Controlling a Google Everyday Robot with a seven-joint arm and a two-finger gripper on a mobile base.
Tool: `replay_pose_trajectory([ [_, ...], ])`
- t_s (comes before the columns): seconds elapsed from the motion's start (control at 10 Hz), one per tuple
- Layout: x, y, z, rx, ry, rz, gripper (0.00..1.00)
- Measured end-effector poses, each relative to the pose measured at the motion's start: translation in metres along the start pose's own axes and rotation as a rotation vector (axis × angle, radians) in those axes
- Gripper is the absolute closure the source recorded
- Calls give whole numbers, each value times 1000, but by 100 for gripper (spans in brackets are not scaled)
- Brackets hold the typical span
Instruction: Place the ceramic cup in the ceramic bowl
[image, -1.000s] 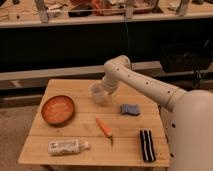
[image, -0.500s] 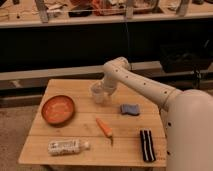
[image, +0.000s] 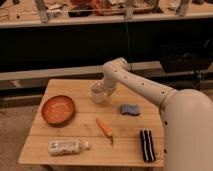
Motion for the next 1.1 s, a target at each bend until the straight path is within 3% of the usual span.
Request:
replay_pose_trajectory([
  [0.5,-1,-5,7,-4,-5,-19,22],
  [0.9,-2,-8,10,-3,-5,-33,37],
  [1.0,-3,-9,11,-3,-5,-36,43],
  [1.1,-4,-11,13,-2,-5,-42,55],
])
